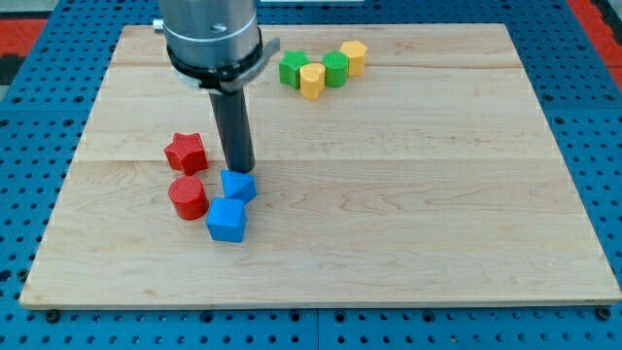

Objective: Separate green blocks from yellow blocks

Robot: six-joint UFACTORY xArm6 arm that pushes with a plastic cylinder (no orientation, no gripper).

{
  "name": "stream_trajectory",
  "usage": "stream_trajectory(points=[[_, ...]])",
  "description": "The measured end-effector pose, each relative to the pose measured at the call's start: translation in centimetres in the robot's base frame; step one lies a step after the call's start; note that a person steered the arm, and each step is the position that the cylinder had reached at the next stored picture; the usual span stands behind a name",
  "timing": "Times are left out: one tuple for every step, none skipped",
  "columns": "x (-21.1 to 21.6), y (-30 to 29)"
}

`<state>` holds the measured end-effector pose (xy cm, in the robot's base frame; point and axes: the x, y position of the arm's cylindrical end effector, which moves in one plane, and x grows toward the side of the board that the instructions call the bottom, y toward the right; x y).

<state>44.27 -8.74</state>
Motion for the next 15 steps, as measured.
stream_trajectory(points=[[-3.5,-0.9],[-3.4,-10.6],[-0.8,-11.2],[1.2,-14.7],[8.8,-19.4],[14.1,-12.4],[14.1,-5.6],[13.2,-4.3],[11.5,-3.8],[8.5,-3.8],[5.9,-3.0],[3.1,-2.8],[-0.1,-3.6],[-1.9,-0.8],[-3.4,4.8]])
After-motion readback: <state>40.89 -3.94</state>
